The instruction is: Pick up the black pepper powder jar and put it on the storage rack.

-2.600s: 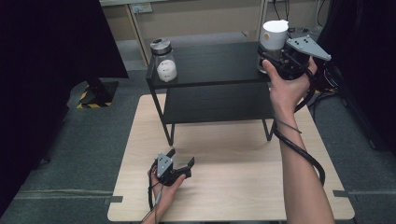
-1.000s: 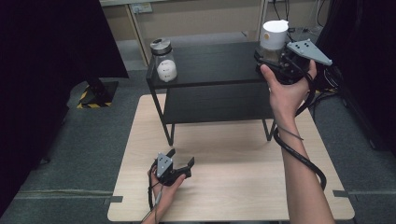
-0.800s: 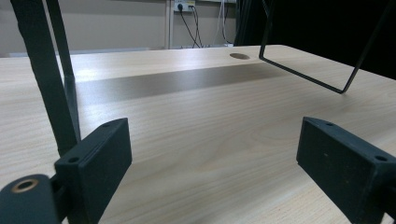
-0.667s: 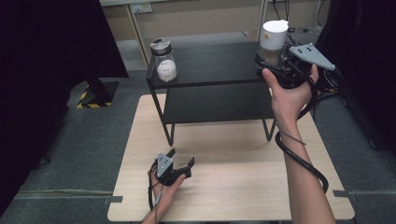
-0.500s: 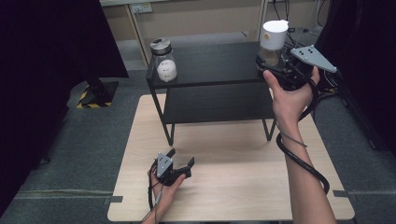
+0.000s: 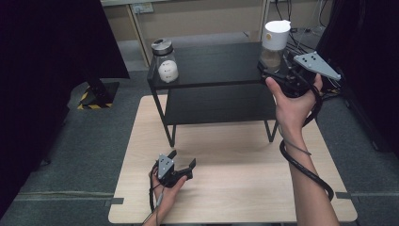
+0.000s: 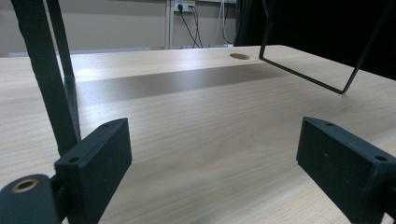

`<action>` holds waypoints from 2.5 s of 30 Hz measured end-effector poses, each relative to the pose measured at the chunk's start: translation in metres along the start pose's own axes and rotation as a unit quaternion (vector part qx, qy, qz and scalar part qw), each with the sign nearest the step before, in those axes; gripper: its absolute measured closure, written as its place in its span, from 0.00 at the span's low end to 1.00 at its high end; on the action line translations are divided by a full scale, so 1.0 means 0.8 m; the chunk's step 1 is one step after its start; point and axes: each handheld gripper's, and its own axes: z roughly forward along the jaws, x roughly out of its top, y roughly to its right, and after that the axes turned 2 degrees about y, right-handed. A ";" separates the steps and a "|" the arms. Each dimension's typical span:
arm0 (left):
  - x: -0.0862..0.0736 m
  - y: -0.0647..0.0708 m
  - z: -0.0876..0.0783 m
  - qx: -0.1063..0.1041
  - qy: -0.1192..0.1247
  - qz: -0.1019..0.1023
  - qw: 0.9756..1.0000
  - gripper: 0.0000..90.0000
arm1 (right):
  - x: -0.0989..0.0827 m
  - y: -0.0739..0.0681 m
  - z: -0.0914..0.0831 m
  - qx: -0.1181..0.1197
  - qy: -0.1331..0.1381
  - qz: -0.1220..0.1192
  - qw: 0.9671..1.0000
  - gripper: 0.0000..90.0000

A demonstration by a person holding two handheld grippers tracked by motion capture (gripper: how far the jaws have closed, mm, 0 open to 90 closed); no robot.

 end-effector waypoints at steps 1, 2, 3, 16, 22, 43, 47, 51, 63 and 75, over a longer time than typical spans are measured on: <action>0.000 0.000 0.000 0.000 0.000 0.000 1.000 0.10 | -0.001 0.000 -0.001 0.000 0.000 0.000 1.000 0.07; 0.000 0.000 0.000 0.000 0.000 0.000 1.000 0.10 | -0.003 0.000 -0.003 0.002 0.001 -0.001 1.000 0.07; 0.000 0.000 0.000 0.000 0.000 0.000 1.000 0.10 | -0.004 0.000 -0.004 0.004 0.001 0.000 1.000 0.07; -0.001 0.001 0.000 0.001 0.002 0.000 1.000 0.10 | -0.029 0.006 -0.028 0.016 0.005 0.002 1.000 0.07; -0.001 0.001 0.000 0.001 0.002 -0.001 1.000 0.10 | -0.041 0.008 -0.039 0.022 0.005 0.002 1.000 0.07; -0.001 0.002 0.000 0.001 0.002 0.001 1.000 0.11 | -0.091 0.016 -0.078 0.048 -0.007 0.000 0.999 0.07; -0.001 0.002 0.000 0.001 0.002 0.000 1.000 0.11 | -0.105 0.018 -0.085 0.053 -0.014 0.007 0.998 0.07; -0.001 0.002 0.000 0.001 0.003 0.001 1.000 0.11 | -0.119 0.017 -0.092 0.059 -0.016 0.014 0.998 0.07; -0.002 0.002 0.000 0.001 0.004 -0.001 1.000 0.11 | -0.149 0.021 -0.102 0.056 -0.027 0.027 0.998 0.07; -0.002 0.002 -0.001 0.002 0.003 0.001 1.000 0.11 | -0.175 0.025 -0.114 0.050 -0.052 0.032 0.997 0.07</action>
